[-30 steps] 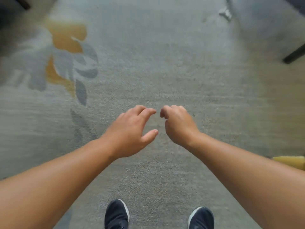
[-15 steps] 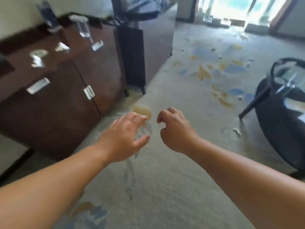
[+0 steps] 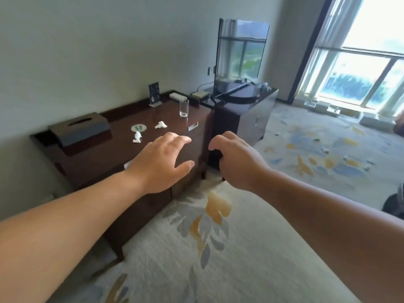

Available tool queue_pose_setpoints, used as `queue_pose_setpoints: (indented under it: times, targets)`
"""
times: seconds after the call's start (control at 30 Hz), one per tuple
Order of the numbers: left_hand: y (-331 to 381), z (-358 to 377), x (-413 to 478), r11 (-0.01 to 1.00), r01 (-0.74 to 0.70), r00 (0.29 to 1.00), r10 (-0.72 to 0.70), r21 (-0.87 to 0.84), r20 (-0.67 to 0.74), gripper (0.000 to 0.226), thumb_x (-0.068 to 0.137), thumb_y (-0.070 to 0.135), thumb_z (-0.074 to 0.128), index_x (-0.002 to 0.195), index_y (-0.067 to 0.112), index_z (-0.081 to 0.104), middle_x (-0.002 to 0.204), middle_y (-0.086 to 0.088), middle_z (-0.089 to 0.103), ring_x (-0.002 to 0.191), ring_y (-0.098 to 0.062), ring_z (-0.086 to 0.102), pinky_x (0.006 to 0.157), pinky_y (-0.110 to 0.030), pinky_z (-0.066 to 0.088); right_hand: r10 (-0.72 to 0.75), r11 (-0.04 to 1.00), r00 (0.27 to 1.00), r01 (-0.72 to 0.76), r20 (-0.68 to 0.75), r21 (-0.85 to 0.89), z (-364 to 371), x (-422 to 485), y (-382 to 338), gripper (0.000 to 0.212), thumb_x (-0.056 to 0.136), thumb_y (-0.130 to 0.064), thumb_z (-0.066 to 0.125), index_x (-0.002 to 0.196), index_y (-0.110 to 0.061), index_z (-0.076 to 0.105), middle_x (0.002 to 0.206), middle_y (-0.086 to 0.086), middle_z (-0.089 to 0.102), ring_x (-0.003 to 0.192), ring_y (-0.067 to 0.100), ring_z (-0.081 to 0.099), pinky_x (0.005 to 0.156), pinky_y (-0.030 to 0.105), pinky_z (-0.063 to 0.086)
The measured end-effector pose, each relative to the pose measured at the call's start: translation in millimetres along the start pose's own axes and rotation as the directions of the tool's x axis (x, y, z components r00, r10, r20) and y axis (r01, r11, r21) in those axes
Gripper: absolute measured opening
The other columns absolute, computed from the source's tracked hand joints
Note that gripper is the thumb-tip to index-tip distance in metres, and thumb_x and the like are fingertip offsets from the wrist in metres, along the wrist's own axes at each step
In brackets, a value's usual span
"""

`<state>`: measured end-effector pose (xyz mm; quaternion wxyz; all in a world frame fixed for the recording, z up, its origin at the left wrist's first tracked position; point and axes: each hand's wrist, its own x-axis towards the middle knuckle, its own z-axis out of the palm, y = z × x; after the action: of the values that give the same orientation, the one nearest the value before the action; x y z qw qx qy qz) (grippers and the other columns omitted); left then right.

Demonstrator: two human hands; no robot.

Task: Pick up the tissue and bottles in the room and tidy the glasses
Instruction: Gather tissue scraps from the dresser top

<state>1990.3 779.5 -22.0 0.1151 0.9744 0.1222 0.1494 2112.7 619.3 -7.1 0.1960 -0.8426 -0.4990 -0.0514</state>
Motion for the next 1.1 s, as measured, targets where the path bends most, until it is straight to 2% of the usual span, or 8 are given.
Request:
queue_pose_setpoints:
  times: [0.13, 0.23, 0.37, 0.5, 0.77, 0.97, 1.1]
  targets:
    - [-38.1, -14.9, 12.3, 0.999, 0.038, 0.999, -0.037, 0.024, -0.015, 0.058, 0.090, 0.052, 0.043, 0.141, 0.027, 0.035, 0.146, 0.002, 0.037, 0.135, -0.016, 0.032, 0.107, -0.037, 0.028, -0.015, 1.000, 1.000, 0.015, -0.015, -0.004, 5.0, 41.3, -9.7, 0.050, 0.086, 0.003, 0.041, 0.126, -0.026, 0.051, 0.122, -0.005, 0.046, 0.106, 0.016, 0.049, 0.079, 0.024, 0.042]
    - [-62.4, -18.1, 27.5, 0.996, 0.079, 0.997, -0.079, 0.030, -0.025, 0.062, 0.085, 0.054, 0.039, 0.140, 0.026, 0.035, 0.144, 0.001, 0.039, 0.135, -0.017, 0.034, 0.107, -0.037, 0.030, -0.040, 0.999, 0.999, 0.040, 0.007, -0.006, 18.1, 71.6, -8.9, 0.051, 0.084, 0.004, 0.040, 0.125, -0.025, 0.051, 0.121, -0.003, 0.046, 0.105, 0.019, 0.050, 0.076, 0.024, 0.040]
    - [-86.7, -6.1, 56.1, 0.991, 0.131, 0.991, -0.129, 0.042, -0.031, 0.056, 0.090, 0.051, 0.044, 0.140, 0.027, 0.035, 0.140, 0.002, 0.041, 0.126, -0.018, 0.042, 0.105, -0.041, 0.035, -0.073, 0.997, 0.997, 0.072, 0.020, 0.012, 37.3, 120.2, 5.5, 0.051, 0.084, 0.002, 0.040, 0.127, -0.026, 0.051, 0.116, -0.003, 0.047, 0.103, 0.020, 0.051, 0.081, 0.031, 0.047]
    - [-111.2, 9.5, 95.1, 0.982, 0.172, 0.985, -0.168, 0.082, -0.048, 0.056, 0.091, 0.047, 0.047, 0.141, 0.025, 0.035, 0.141, 0.002, 0.041, 0.129, -0.016, 0.040, 0.106, -0.040, 0.035, -0.147, 0.989, 0.988, 0.146, 0.043, 0.037, 56.4, 180.5, 31.0, 0.046, 0.086, -0.001, 0.043, 0.126, -0.025, 0.051, 0.116, -0.003, 0.047, 0.105, 0.022, 0.053, 0.086, 0.038, 0.049]
    - [-162.8, 21.9, 182.4, 0.931, 0.356, 0.933, -0.348, 0.086, -0.091, 0.052, 0.092, 0.045, 0.048, 0.138, 0.025, 0.037, 0.139, 0.002, 0.043, 0.130, -0.017, 0.041, 0.104, -0.036, 0.036, -0.275, 0.959, 0.957, 0.267, 0.093, 0.091, 79.0, 305.5, 78.5, 0.042, 0.088, -0.002, 0.044, 0.124, -0.022, 0.052, 0.122, 0.000, 0.048, 0.106, 0.024, 0.054, 0.084, 0.042, 0.050]
    - [-224.7, 45.7, 222.4, 0.890, 0.446, 0.895, -0.443, 0.091, -0.051, 0.053, 0.092, 0.045, 0.050, 0.140, 0.027, 0.035, 0.139, 0.004, 0.041, 0.129, -0.017, 0.041, 0.098, -0.033, 0.038, -0.319, 0.945, 0.934, 0.301, 0.159, 0.125, 131.5, 381.2, 88.8, 0.042, 0.089, -0.003, 0.044, 0.124, -0.025, 0.051, 0.123, -0.002, 0.048, 0.104, 0.023, 0.055, 0.081, 0.037, 0.051]
    - [-283.3, 73.4, 246.6, 0.876, 0.463, 0.881, -0.472, 0.131, 0.042, 0.055, 0.091, 0.043, 0.051, 0.140, 0.027, 0.033, 0.140, 0.003, 0.038, 0.129, -0.017, 0.041, 0.093, -0.033, 0.041, -0.309, 0.949, 0.924, 0.284, 0.225, 0.137, 182.6, 433.0, 88.9, 0.040, 0.089, -0.005, 0.044, 0.124, -0.024, 0.051, 0.121, -0.001, 0.047, 0.101, 0.025, 0.056, 0.077, 0.035, 0.049]
